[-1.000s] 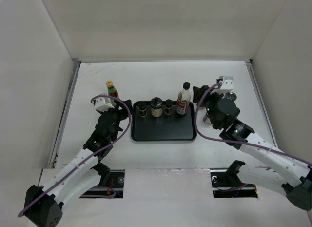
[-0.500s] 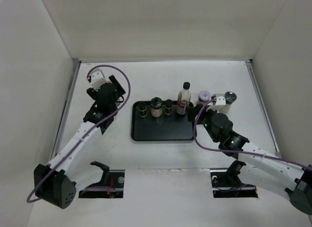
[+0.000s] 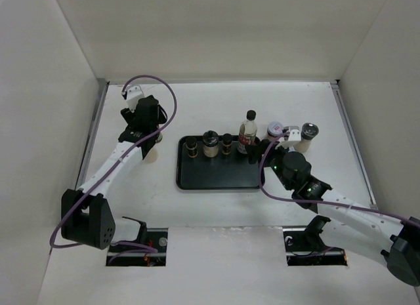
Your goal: Organize the condiment bottles
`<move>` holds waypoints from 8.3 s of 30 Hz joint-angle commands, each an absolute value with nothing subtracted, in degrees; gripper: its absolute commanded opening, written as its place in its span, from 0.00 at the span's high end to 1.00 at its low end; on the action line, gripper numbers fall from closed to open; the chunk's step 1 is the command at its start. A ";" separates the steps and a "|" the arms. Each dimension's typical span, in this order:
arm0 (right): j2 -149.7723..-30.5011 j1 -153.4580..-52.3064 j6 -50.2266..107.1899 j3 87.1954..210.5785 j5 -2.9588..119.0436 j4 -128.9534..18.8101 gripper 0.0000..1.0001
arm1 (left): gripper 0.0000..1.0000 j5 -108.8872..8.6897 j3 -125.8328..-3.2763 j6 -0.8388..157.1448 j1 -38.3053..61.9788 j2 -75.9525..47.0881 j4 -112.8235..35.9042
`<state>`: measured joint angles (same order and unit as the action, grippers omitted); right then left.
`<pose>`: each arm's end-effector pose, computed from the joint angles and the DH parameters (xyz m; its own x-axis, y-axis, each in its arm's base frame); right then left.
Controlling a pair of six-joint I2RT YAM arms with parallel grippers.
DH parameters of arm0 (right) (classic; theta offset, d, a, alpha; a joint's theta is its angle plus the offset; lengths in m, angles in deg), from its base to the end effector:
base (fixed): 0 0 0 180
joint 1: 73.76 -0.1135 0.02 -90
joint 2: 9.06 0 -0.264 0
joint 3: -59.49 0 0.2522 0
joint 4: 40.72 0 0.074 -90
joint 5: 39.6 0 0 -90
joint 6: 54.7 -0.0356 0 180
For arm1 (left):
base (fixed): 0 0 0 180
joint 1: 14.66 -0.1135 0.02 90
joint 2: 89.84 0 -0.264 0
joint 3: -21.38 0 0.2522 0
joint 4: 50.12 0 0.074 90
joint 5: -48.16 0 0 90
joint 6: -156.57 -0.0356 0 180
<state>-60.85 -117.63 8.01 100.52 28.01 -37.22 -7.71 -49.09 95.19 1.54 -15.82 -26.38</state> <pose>0.1612 0.1361 0.2603 -0.2499 0.3478 -0.9036 -0.2856 0.8652 0.4120 0.2850 -0.0620 0.3042 -0.2678 -0.3351 -0.9033 -0.4285 0.8812 -0.1999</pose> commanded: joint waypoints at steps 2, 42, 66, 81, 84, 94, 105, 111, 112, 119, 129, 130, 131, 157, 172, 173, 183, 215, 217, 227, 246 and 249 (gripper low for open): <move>-60.65 -117.57 7.26 101.29 28.96 -33.38 0.22 | 0.39 -9.85 -53.73 93.47 1.03 -13.03 -29.59; -63.55 -117.57 6.56 101.29 31.24 -32.24 0.23 | 0.77 -5.11 -58.84 89.78 6.99 -25.75 -34.34; -62.41 -116.42 6.64 100.24 30.45 -31.54 0.22 | 0.77 8.61 -40.03 93.91 39.87 -39.40 -27.91; -62.49 -116.42 6.73 100.24 30.45 -31.54 0.22 | 0.72 7.91 -29.57 95.75 42.24 -35.96 -37.14; -62.32 -116.34 6.73 100.24 30.45 -31.54 0.22 | 0.62 8.09 -26.85 97.07 42.42 -36.84 -38.64; -62.67 -116.42 6.73 100.32 30.45 -31.54 0.21 | 0.25 10.54 -23.41 96.72 42.68 -44.92 -39.17; -62.67 -116.34 6.73 100.24 30.54 -31.54 0.19 | 0.22 17.32 -27.53 96.88 33.56 -48.72 -31.72; -62.76 -116.25 6.82 100.32 30.54 -31.54 0.19 | 0.20 8.55 -32.72 104.19 23.11 -39.58 -22.74; -62.93 -116.25 6.91 100.41 30.54 -31.71 0.19 | 0.21 6.09 -32.73 104.80 20.65 -38.35 -22.56; -63.46 -116.51 7.35 100.76 30.27 -31.71 0.18 | 0.21 -0.61 -29.66 109.29 8.15 -32.10 -24.04; -63.72 -116.86 7.44 100.85 30.10 -31.54 0.18 | 0.25 -3.96 -29.91 108.23 4.02 -25.07 -29.94; -63.81 -116.86 7.61 100.85 30.10 -31.54 0.18 | 0.26 -3.87 -30.00 108.23 3.66 -24.63 -30.20; -63.90 -116.86 7.61 100.94 30.10 -31.71 0.18 | 0.27 -3.69 -29.92 108.15 3.40 -24.19 -30.90; -63.99 -116.95 7.87 100.85 29.84 -31.36 0.17 | 0.63 -5.72 -26.66 104.02 1.20 -37.87 -37.41; -63.20 -116.95 8.40 100.50 28.34 -31.45 0.18 | 0.64 -1.94 -41.60 97.34 33.34 -46.61 -40.30; -62.59 -116.95 8.40 100.32 28.17 -31.45 0.18 | 0.64 -1.24 -41.52 96.64 35.89 -45.73 -41.18; -58.36 -116.16 7.96 98.74 26.76 -31.36 0.18 | 0.65 8.25 -38.36 88.20 54.89 -32.72 -50.50; -59.33 -115.72 8.05 98.83 26.76 -31.36 0.18 | 0.65 12.83 -25.35 94.52 53.14 -11.97 -62.55; -59.42 -115.46 7.96 98.83 26.93 -31.36 0.18 | 0.65 12.92 -24.91 94.96 53.06 -11.27 -62.55; -59.50 -115.37 7.96 98.83 26.76 -31.36 0.18 | 0.48 14.06 -23.06 96.99 52.97 -9.68 -62.37; -55.55 -111.42 7.61 101.20 25.62 -37.25 0.72 | 0.21 7.48 -30.79 82.84 53.67 -21.10 -67.72; -55.20 -109.14 6.82 102.25 25.09 -38.91 0.72 | 0.23 3.88 -32.99 80.47 53.50 -23.56 -69.84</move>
